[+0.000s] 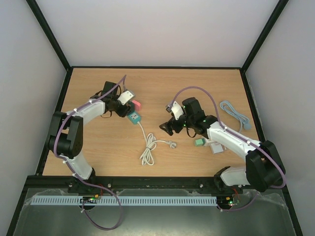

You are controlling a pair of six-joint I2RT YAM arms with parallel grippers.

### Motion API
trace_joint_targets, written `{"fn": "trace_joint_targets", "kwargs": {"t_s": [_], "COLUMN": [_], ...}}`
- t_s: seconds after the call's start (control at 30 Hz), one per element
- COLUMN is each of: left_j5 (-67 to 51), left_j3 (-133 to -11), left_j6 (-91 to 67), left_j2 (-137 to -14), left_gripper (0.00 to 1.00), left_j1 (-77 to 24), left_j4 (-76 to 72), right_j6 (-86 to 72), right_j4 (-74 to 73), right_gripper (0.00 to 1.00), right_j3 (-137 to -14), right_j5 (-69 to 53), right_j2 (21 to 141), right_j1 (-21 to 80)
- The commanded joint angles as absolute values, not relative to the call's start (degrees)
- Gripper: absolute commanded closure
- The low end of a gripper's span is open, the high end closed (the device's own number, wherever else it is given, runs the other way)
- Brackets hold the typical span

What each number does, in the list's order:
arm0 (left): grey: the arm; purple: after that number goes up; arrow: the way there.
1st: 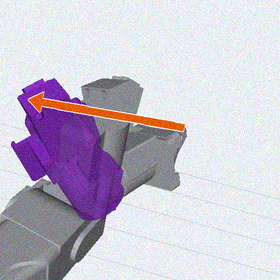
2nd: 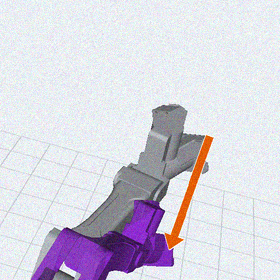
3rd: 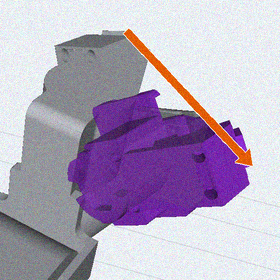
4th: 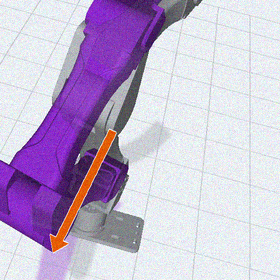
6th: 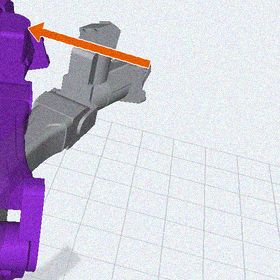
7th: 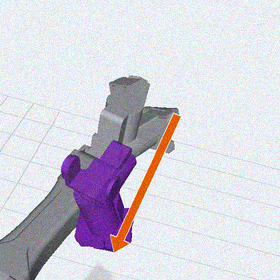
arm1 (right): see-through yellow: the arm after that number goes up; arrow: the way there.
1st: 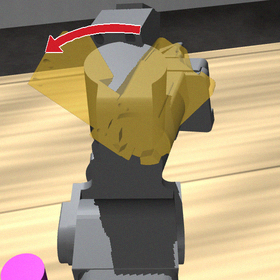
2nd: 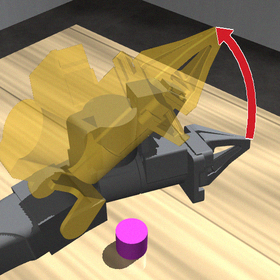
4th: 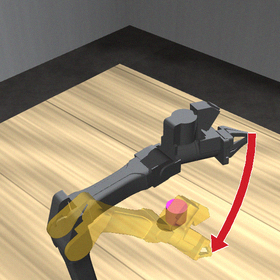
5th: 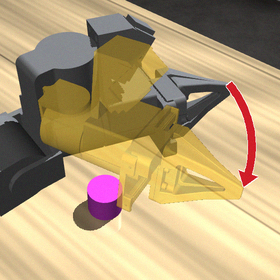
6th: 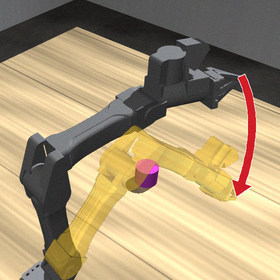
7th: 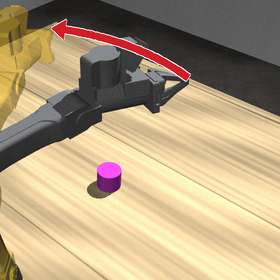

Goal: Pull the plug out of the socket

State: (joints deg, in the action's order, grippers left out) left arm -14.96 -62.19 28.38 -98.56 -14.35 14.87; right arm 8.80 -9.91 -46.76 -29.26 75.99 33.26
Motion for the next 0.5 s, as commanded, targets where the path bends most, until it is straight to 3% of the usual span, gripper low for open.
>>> {"fn": "trace_joint_targets", "kwargs": {"t_s": [0.0, 0.23, 0.47], "left_j5": [-16.3, -23.3, -30.1], "left_j3": [-62.7, -61.8, -60.3], "left_j6": [29.8, 33.9, 38.1], "left_j2": [-98.7, -98.8, -97.8], "left_gripper": [0.42, 0.60, 0.61], "left_j1": [-14.6, -14.8, -16.5], "left_j4": [13.3, 15.7, 16.8], "right_j6": [10.4, 15.1, 18.1], "right_j4": [-3.7, 4.9, 2.9], "right_gripper": [0.02, 0.02, 0.02], "right_j3": [-45.2, -40.7, -44.2], "right_j5": [-27.1, -30.0, -33.1], "right_j2": [76.0, 74.7, 79.5], "right_j1": [33.0, 33.0, 33.0]}}
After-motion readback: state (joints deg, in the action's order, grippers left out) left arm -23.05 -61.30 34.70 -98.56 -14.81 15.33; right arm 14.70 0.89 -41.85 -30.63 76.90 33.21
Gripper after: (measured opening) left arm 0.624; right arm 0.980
